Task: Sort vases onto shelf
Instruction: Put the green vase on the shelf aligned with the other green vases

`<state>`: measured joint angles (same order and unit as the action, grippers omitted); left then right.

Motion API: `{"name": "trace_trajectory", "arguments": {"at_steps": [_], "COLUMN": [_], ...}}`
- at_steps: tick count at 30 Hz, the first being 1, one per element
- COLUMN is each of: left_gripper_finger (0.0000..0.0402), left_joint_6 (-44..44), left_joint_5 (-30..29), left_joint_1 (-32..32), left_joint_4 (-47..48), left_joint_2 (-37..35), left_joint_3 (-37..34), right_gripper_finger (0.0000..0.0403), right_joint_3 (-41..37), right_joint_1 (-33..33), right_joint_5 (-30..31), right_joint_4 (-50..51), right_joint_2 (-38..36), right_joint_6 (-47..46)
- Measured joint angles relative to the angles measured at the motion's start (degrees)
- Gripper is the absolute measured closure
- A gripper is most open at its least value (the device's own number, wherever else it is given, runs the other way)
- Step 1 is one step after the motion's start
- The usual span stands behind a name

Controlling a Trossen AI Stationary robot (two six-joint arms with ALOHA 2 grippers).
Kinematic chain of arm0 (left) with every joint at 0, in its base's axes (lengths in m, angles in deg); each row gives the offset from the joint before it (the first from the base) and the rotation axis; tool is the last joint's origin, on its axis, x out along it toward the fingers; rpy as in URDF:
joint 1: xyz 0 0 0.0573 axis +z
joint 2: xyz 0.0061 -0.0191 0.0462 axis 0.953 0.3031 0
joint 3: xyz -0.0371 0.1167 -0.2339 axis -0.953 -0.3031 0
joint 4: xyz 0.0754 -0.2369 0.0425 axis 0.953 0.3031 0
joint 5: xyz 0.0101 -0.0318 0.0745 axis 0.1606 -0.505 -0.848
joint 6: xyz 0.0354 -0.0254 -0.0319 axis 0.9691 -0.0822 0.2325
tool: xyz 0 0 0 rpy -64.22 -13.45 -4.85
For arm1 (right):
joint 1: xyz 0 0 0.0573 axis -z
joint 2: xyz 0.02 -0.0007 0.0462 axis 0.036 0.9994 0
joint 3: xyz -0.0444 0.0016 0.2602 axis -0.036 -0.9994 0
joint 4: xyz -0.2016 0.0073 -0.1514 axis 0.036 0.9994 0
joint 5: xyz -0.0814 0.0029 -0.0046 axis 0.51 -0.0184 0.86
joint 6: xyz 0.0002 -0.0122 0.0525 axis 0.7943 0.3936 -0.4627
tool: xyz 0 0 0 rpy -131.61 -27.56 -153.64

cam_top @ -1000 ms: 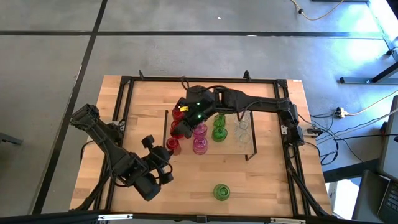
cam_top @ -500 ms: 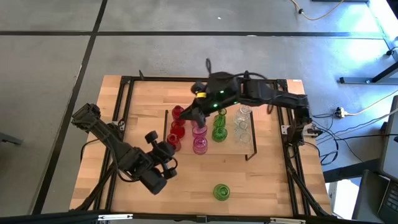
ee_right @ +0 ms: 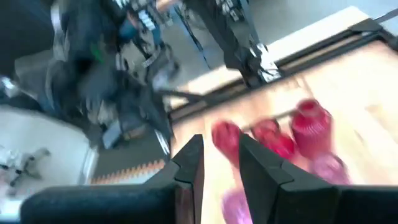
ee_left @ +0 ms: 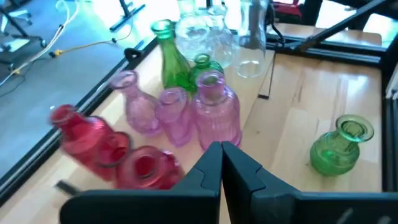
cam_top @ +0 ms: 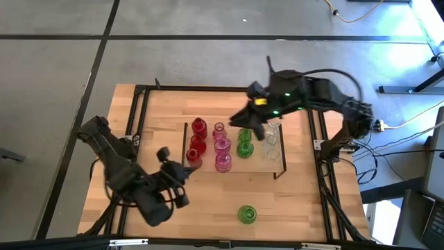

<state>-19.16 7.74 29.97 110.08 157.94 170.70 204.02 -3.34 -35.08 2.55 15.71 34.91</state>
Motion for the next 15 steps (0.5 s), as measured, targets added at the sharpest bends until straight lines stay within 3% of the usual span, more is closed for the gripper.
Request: {"name": "trace_trajectory", "arguments": {"at_steps": [7, 11, 15], "left_gripper_finger": [0.0401, 0.0401, 0.0401], "left_joint_6": [-8.8, -12.3, -18.4], "left_joint_5": [1.0, 7.1, 14.0], "left_joint_1": [-5.6, -7.2, -9.3], "left_joint_4": [13.5, 15.7, 16.0], "left_joint_2": [0.0, 0.1, 0.1], "left_joint_3": [7.5, 7.6, 6.5], "right_gripper_finger": [0.0322, 0.0322, 0.0322], "right_joint_3": [0.0, 0.0, -4.1], "right_joint_1": [-8.6, -16.9, -24.4], "right_joint_5": [1.0, 6.1, 9.3], "right_joint_4": [16.3, 22.3, 21.8], "right_joint_2": [-4.5, -3.8, -3.2], "right_joint_6": [9.3, 11.0, 7.9]}}
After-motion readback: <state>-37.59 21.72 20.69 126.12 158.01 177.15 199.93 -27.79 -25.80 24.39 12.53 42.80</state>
